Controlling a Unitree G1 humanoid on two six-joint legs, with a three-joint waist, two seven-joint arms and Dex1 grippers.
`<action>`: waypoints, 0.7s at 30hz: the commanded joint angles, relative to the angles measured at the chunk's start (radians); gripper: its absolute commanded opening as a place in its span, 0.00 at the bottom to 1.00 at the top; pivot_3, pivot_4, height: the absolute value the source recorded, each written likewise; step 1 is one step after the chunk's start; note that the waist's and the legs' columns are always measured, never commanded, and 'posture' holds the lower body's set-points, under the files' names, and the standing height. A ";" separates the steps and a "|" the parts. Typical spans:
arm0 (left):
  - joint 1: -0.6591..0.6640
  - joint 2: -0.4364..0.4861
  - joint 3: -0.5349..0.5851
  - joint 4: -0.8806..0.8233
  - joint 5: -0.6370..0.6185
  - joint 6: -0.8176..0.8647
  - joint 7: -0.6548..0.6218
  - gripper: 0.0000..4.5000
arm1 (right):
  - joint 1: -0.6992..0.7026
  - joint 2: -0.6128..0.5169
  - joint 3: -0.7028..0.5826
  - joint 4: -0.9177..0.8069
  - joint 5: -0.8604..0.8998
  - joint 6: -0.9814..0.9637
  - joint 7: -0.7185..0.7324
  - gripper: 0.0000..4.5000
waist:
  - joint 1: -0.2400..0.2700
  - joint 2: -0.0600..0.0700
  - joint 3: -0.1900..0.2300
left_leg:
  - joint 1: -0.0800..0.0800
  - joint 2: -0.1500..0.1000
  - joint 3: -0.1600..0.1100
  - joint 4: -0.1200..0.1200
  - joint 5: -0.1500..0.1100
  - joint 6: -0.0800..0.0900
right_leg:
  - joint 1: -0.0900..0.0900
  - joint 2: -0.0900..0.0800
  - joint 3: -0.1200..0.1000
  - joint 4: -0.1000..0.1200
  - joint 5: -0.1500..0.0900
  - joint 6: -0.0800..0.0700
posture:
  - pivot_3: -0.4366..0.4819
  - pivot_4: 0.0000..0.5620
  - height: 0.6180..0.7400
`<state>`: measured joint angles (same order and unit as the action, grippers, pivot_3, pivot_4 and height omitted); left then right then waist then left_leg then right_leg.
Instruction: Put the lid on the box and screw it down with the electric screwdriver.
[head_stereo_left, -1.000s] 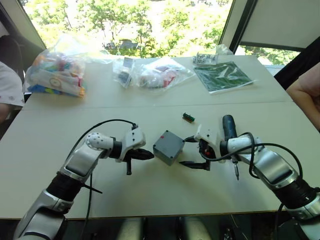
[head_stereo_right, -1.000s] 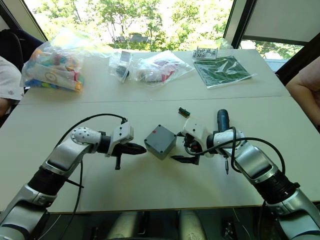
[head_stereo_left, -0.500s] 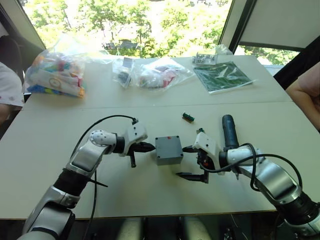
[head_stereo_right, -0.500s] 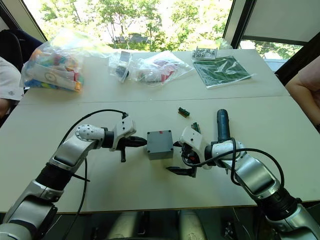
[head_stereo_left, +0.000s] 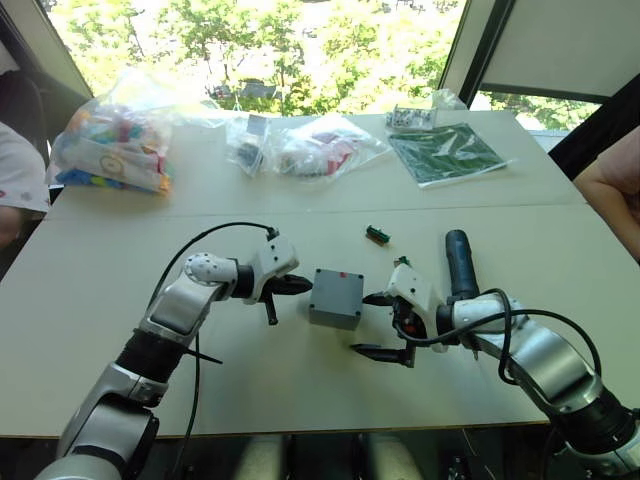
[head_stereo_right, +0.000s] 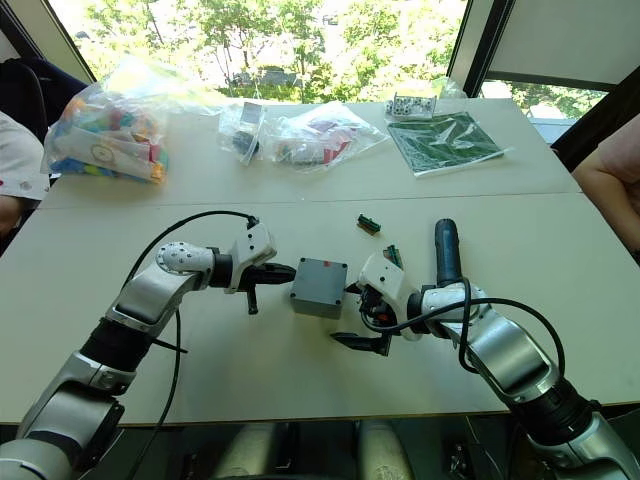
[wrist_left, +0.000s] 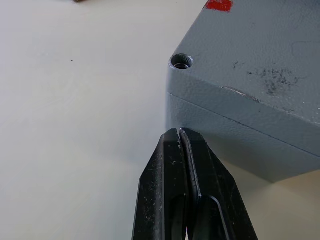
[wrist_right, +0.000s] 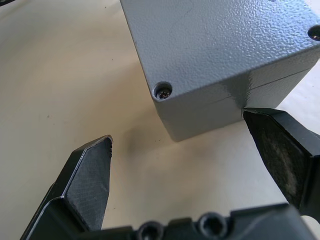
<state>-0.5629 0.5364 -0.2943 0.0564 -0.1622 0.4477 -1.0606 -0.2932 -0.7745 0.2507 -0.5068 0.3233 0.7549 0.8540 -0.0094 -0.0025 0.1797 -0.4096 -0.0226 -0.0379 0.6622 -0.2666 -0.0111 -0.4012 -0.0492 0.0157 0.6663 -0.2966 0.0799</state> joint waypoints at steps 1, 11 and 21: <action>0.012 0.063 0.041 -0.078 -0.047 0.032 -0.064 0.00 | -0.008 -0.074 -0.143 -0.065 0.068 0.018 0.050 0.99 | 0.000 0.000 0.000 | 0.000 0.000 0.000 0.000 0.000 0.000 | 0.000 0.000 0.000 0.000 0.000 0.000 | 0.48 0.27 1.00; -0.113 0.047 0.191 -0.033 -0.219 0.195 -0.057 0.00 | -0.298 -0.001 -0.262 0.462 0.052 -0.086 0.008 0.99 | -0.002 -0.002 -0.001 | 0.002 0.000 0.001 0.002 0.000 0.000 | 0.003 0.000 0.000 0.000 0.001 0.001 | 0.48 0.27 1.00; -0.083 0.033 0.185 -0.091 -0.225 0.210 0.011 0.00 | -0.576 0.225 -0.149 1.088 -0.152 -0.421 -0.015 0.99 | -0.008 -0.002 -0.001 | -0.001 0.000 0.008 0.000 -0.001 0.001 | -0.006 0.000 0.007 0.002 0.001 0.002 | 0.48 0.27 1.00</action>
<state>-0.6530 0.5612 -0.1291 0.0073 -0.3801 0.6530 -1.0612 -0.8259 -0.5590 0.1121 0.5435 0.1899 0.3922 0.8333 -0.0173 -0.0042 0.1790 -0.4106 -0.0224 -0.0303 0.6622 -0.2674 -0.0097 -0.4067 -0.0490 0.0224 0.6684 -0.2959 0.0814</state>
